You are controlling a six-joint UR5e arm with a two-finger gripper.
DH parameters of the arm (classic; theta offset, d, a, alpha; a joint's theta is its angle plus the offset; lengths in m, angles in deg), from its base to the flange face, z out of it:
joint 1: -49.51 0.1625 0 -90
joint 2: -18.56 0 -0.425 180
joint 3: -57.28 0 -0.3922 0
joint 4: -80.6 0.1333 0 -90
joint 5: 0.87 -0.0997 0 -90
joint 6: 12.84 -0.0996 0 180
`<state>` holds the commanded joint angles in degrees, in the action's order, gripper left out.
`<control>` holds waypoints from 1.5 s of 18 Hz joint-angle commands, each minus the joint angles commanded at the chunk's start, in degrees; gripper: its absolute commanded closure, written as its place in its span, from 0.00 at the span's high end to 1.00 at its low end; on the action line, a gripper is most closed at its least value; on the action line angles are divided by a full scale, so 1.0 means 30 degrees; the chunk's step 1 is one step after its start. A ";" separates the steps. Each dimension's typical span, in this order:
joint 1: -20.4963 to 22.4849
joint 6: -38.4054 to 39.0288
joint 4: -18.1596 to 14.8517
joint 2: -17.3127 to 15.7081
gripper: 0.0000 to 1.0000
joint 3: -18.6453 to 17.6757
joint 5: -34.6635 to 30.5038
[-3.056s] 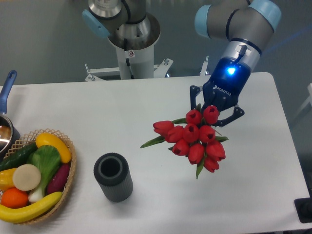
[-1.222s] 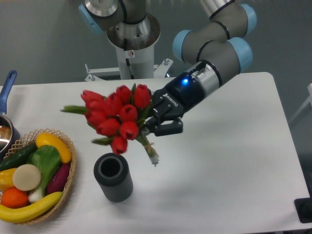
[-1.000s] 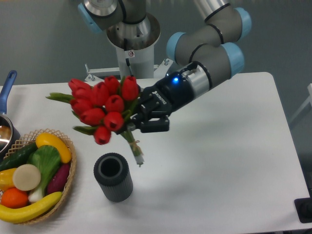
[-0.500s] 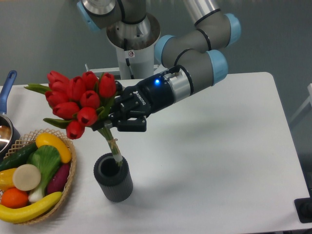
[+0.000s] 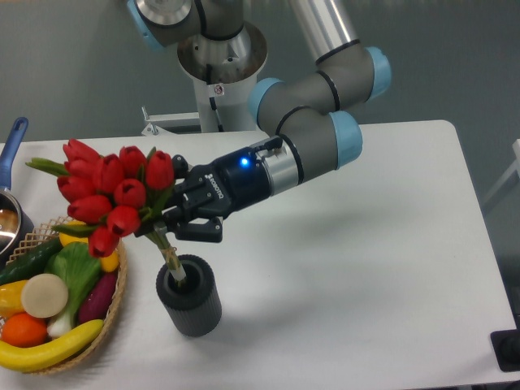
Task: Insert the flowers into the vase
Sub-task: 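Lower the tulip stems into the opening of the grey vase, then push the tulip bunch further down into the vase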
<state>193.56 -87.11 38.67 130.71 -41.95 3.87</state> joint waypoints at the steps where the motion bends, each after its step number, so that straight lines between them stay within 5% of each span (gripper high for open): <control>1: 0.0000 0.0000 0.0000 0.0058 0.27 -0.0058 0.0000; 27: 0.0469 -0.2432 0.0000 0.3076 0.27 -0.0791 -0.0146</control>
<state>194.97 -94.40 38.67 139.94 -44.32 3.43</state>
